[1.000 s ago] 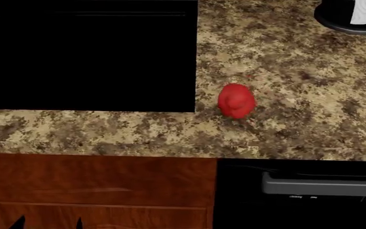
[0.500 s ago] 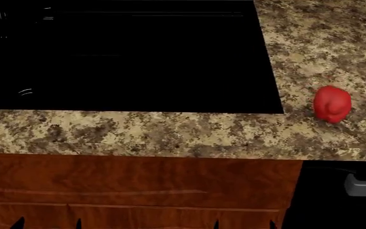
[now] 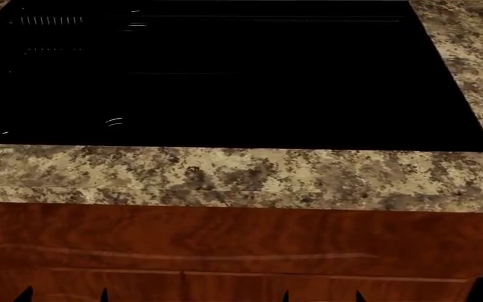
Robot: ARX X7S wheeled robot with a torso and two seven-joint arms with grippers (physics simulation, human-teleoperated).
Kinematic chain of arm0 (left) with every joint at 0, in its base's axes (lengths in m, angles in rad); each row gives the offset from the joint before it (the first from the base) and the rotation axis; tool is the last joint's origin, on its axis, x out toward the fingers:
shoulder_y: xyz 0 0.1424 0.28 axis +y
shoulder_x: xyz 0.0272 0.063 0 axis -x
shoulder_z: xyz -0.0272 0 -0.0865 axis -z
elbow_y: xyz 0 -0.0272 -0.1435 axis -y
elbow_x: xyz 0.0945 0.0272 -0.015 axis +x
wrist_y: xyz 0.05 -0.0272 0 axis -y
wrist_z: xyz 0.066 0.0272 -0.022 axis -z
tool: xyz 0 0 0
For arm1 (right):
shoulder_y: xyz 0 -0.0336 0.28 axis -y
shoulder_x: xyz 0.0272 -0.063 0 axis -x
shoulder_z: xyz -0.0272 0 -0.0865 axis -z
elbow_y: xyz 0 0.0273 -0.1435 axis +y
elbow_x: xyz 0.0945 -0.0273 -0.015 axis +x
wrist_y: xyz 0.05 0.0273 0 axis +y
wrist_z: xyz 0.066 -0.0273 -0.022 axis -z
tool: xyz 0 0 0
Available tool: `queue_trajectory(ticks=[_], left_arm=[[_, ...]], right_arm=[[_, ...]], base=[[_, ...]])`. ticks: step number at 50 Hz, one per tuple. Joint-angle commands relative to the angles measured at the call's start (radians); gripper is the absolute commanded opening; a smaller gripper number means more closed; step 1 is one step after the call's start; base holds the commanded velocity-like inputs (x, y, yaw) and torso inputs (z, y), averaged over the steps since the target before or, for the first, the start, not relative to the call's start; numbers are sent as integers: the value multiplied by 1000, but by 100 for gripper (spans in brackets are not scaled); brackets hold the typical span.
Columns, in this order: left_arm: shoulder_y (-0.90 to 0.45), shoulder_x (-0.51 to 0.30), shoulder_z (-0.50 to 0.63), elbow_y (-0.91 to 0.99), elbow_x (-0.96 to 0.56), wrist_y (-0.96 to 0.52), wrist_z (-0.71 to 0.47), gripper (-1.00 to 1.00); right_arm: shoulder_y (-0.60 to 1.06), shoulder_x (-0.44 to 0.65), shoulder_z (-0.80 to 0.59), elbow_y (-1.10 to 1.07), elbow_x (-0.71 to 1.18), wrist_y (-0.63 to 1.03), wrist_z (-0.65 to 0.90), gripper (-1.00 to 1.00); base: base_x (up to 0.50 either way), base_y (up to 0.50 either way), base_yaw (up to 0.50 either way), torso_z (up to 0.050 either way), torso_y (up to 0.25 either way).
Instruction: Place the avocado, onion, tomato and bell pepper on the cutting board.
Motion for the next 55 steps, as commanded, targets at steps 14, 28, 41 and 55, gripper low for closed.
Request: queue_trajectory(ticks=[14,28,41,55], left_arm=[[-1,1,-2,-1,-7,2,7,100],[-2,-9,9,0,-17,3,-4,100],[-4,-16,20,-3,-23,8,-14,100],[-3,-24,29,3,-30,7,-25,100]], right_arm=[[-2,-2,1,-2,0,-3,-3,100],[-1,8,-10,-3,10,-3,7,100],[1,15,-19,9,17,-15,15,100],[2,24,-29,-3,23,-6,26,100]], base=[[0,500,0,0,0],[0,500,0,0,0],[0,500,0,0,0],[0,500,0,0,0]])
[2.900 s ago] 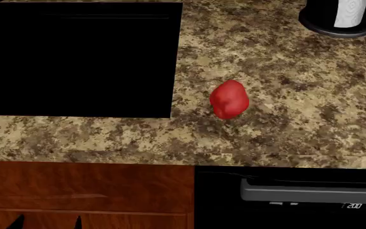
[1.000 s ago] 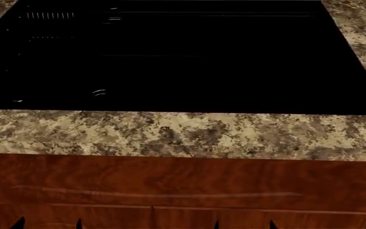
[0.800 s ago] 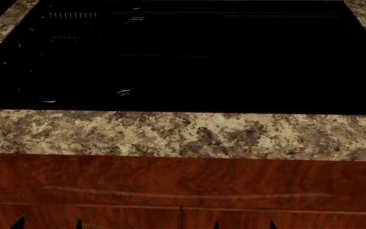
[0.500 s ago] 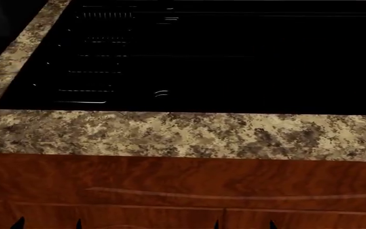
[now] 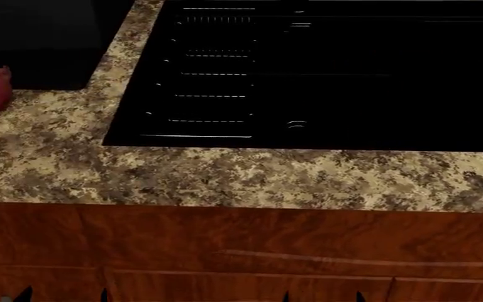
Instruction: Place the avocado, onion, tomato and bell pepper on the cutting board.
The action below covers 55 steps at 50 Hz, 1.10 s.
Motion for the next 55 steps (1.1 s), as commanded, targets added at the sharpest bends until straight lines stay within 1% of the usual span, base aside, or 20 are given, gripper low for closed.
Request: queue_trajectory(ticks=[1,21,34,38,42,43,44,45,47,48,49,52,53,54,55], left_arm=[[2,14,-18,1,7,-1,21,100],[-3,4,-4,-7,-3,-1,11,100],[-6,-1,2,-5,-10,-12,0,100],[-6,-5,5,9,-2,-24,-13,100],[-1,-16,1,78,-27,-79,-11,100],[3,-27,13,117,2,-99,-26,100],[5,-32,9,150,-21,-124,-15,100],[4,-34,6,168,-14,-146,-31,100],[-8,-40,-3,244,-45,-220,-32,100],[-8,-40,-3,246,-45,-221,-33,100],[-11,-43,1,273,-52,-244,-31,100],[-30,-48,-6,358,-83,-335,-40,100],[-37,-49,-12,390,-99,-374,-45,100],[-39,-51,-12,395,-99,-381,-47,100],[-50,-54,-17,427,-112,-426,-55,100]], right_arm=[[-4,-14,17,-4,-9,4,-21,100],[-1,-5,6,-5,8,7,-11,100],[-3,1,2,-11,11,0,3,100],[-2,6,4,-30,15,21,11,100],[-3,15,14,-82,24,47,23,100],[4,27,-2,-93,-11,58,30,100],[7,28,2,-104,-6,72,35,100],[10,30,8,-123,4,96,38,100],[29,46,4,-186,-19,181,58,100],[29,47,4,-188,-19,183,59,100],[45,56,5,-233,-25,245,69,100],[69,68,-1,-289,-31,323,75,100],[82,75,-6,-325,-32,380,74,100],[86,76,-6,-335,-30,390,75,100],[102,83,-10,-368,-28,445,72,100]], base=[[0,500,0,0,0],[0,500,0,0,0],[0,0,0,0,0],[0,0,0,0,0],[0,0,0,0,0],[0,0,0,0,0],[0,0,0,0,0],[0,0,0,0,0],[0,0,0,0,0],[0,0,0,0,0],[0,0,0,0,0],[0,0,0,0,0],[0,0,0,0,0],[0,0,0,0,0],[0,0,0,0,0]])
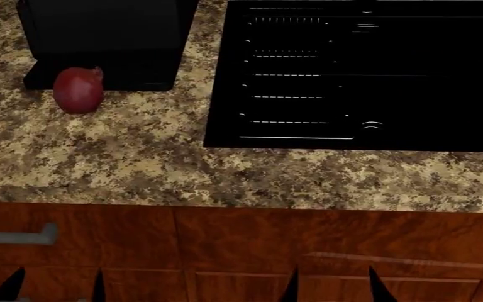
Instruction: Place the avocado, onion, tomato and bell pepper on the cutting board.
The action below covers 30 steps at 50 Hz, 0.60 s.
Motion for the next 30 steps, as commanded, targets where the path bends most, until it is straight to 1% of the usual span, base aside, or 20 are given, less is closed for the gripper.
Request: queue_trajectory(ticks=[1,2,4,6,12,13,16,17,19,24,27,30], left_arm=[[-36,-4,-43,225,-60,-244,0,100],[-45,-7,-49,252,-73,-281,-6,100],[-55,-11,-58,287,-93,-324,-11,100],[-74,-16,-62,318,-100,-367,-23,100],[-168,-29,-105,405,-166,-541,-51,100],[-195,-35,-112,426,-169,-583,-67,100],[-243,-38,-130,456,-195,-658,-81,100],[-276,-37,-149,465,-216,-705,-87,100],[-318,-50,-152,479,-226,-750,-90,100],[-417,-64,-175,482,-263,-841,-86,100],[-480,-52,-224,468,-310,-904,-80,100],[-529,-63,-230,456,-324,-941,-77,100]], right_arm=[[68,23,11,-204,-31,273,-2,100],[85,30,12,-241,-25,328,-4,100],[102,46,1,-284,-53,374,10,100],[135,48,14,-336,-30,468,5,100],[267,83,-2,-468,-6,724,-26,100],[300,81,15,-491,13,777,-36,100],[357,86,19,-512,25,847,-45,100],[384,93,15,-524,33,878,-56,100],[420,95,25,-540,49,923,-69,100],[511,98,40,-550,81,1010,-100,100],[572,105,41,-538,92,1048,-116,100],[624,94,76,-524,122,1089,-142,100]], base=[[0,0,0,0,0],[0,0,0,0,0],[0,0,0,0,0],[0,0,0,0,0],[0,0,0,0,0],[0,0,0,0,0],[0,0,0,0,0],[0,0,0,0,0],[0,0,0,0,0],[0,0,0,0,0],[0,0,0,0,0],[0,0,0,0,0]])
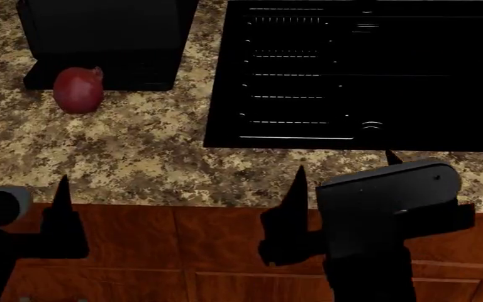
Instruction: Place the avocado, onion, tomato and bell pepper on the cutting board.
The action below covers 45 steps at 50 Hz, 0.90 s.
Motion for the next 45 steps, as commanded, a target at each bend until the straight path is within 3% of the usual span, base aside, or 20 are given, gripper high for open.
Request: queue_trajectory(ticks=[1,12,22,28,45], left_arm=[[-199,4,-102,23,-87,-228,25,100],[-415,-17,-106,-91,-135,-362,51,100],[-565,-46,-50,-211,-122,-377,78,100],[-586,-35,-61,-245,-138,-389,90,100],[-582,-31,-66,-256,-150,-383,94,100]], right_arm=[[207,-6,61,-34,50,220,-94,100],[428,22,64,120,70,238,-159,100],[523,24,45,250,67,193,-189,100],[528,22,43,261,68,192,-188,100],[506,21,37,264,76,190,-187,100]], base=[[0,0,0,0,0],[0,0,0,0,0],[0,0,0,0,0],[40,0,0,0,0],[498,1,0,0,0]])
